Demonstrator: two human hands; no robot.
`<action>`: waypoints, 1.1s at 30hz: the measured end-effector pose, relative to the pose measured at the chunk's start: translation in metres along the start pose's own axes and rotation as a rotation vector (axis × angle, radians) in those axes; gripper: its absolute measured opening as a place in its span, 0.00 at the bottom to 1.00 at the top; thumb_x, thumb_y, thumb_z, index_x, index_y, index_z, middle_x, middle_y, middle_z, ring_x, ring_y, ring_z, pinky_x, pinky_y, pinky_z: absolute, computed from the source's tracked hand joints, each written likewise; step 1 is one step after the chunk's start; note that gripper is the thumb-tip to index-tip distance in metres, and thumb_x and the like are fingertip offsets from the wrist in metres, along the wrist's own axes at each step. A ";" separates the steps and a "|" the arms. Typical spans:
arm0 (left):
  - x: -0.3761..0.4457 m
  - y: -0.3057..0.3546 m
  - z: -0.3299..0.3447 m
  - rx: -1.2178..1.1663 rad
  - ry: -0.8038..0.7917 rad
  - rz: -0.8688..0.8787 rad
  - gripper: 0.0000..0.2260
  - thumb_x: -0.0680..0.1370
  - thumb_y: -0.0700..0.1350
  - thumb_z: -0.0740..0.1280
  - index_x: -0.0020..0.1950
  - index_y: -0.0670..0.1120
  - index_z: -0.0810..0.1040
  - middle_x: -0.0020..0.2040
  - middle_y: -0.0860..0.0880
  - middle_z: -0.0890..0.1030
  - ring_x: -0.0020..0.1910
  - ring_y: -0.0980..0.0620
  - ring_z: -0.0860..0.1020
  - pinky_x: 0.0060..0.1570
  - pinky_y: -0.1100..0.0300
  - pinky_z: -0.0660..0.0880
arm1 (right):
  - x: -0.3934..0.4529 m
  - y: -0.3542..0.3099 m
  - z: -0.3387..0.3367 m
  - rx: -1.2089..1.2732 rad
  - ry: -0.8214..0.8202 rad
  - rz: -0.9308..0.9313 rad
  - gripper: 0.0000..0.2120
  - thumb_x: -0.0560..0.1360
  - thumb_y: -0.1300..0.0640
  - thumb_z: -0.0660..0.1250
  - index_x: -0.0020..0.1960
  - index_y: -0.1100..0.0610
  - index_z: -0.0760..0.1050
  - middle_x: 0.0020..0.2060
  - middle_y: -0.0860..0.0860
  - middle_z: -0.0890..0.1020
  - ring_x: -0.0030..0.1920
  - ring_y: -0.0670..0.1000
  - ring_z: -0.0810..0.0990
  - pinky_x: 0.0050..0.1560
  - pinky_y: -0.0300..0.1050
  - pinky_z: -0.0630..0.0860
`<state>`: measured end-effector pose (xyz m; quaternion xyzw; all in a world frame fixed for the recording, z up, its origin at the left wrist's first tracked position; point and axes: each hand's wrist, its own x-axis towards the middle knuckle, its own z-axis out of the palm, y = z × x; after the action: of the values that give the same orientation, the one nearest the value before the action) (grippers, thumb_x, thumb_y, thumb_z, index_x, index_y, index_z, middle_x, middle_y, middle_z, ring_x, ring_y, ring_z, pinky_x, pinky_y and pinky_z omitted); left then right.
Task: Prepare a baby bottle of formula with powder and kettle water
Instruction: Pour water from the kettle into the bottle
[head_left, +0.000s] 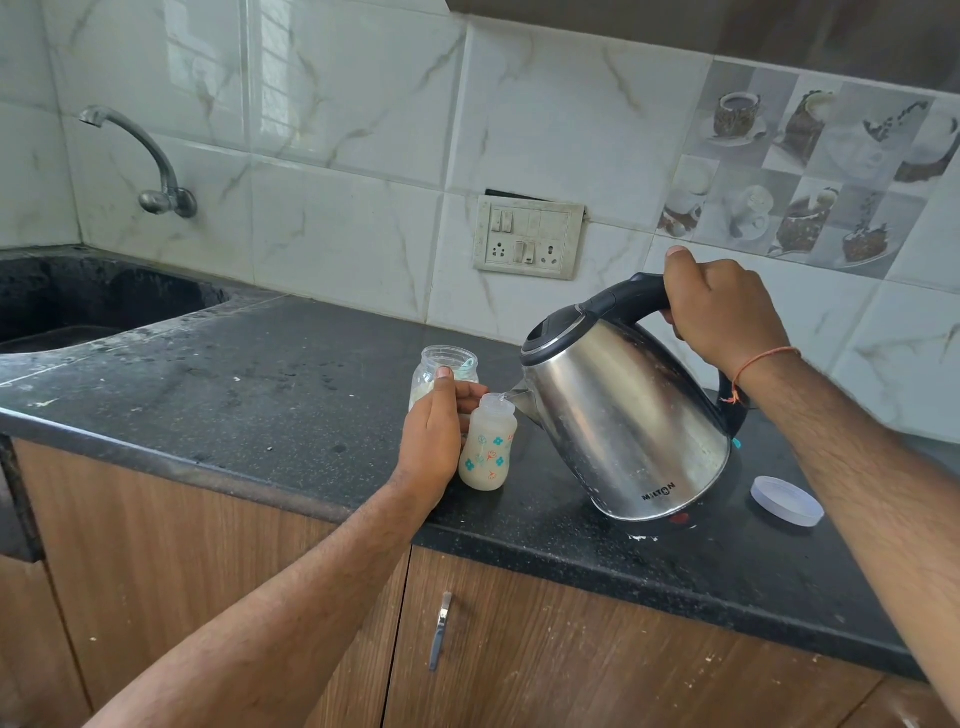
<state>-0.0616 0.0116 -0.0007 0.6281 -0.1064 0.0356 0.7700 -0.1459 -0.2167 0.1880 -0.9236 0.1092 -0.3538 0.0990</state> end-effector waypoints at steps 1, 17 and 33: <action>0.000 0.000 0.000 -0.004 0.000 -0.001 0.27 0.91 0.57 0.49 0.52 0.47 0.86 0.51 0.46 0.90 0.53 0.45 0.87 0.51 0.54 0.80 | 0.000 0.000 0.000 -0.002 0.002 0.004 0.20 0.87 0.52 0.56 0.36 0.51 0.66 0.30 0.50 0.74 0.32 0.47 0.68 0.33 0.44 0.59; 0.004 -0.006 0.000 -0.007 -0.037 -0.042 0.29 0.91 0.59 0.50 0.58 0.44 0.87 0.53 0.47 0.90 0.57 0.44 0.87 0.57 0.51 0.82 | -0.003 -0.006 -0.004 0.055 -0.006 0.023 0.21 0.87 0.52 0.55 0.35 0.53 0.68 0.32 0.54 0.79 0.34 0.49 0.70 0.34 0.44 0.60; 0.007 -0.011 0.001 0.083 -0.103 -0.120 0.28 0.89 0.62 0.50 0.52 0.55 0.88 0.54 0.52 0.90 0.60 0.52 0.85 0.69 0.43 0.78 | -0.003 -0.004 -0.003 -0.020 -0.003 -0.011 0.21 0.88 0.54 0.56 0.35 0.51 0.65 0.30 0.50 0.72 0.32 0.47 0.67 0.33 0.43 0.59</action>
<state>-0.0525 0.0075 -0.0099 0.6656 -0.1064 -0.0386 0.7377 -0.1497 -0.2125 0.1896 -0.9256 0.1076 -0.3519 0.0883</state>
